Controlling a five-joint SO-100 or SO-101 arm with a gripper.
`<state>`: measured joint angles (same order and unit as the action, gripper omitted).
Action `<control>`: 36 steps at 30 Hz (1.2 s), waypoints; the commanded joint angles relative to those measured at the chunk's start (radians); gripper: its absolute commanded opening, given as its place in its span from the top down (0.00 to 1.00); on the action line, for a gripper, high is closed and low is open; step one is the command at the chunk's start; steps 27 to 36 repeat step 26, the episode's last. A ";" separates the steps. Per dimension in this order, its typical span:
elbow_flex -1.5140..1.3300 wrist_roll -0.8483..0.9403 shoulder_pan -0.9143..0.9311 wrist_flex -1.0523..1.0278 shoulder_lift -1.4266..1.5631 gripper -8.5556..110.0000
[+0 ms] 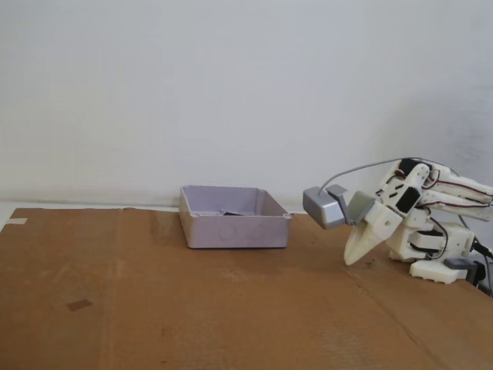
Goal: Grasp a block and put it in the box.
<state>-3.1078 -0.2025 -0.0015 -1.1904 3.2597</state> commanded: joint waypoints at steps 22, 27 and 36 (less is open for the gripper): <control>-0.044 0.005 0.014 -0.262 0.038 0.93; -0.044 0.005 0.014 -0.262 0.038 0.93; -0.044 0.005 0.014 -0.262 0.038 0.93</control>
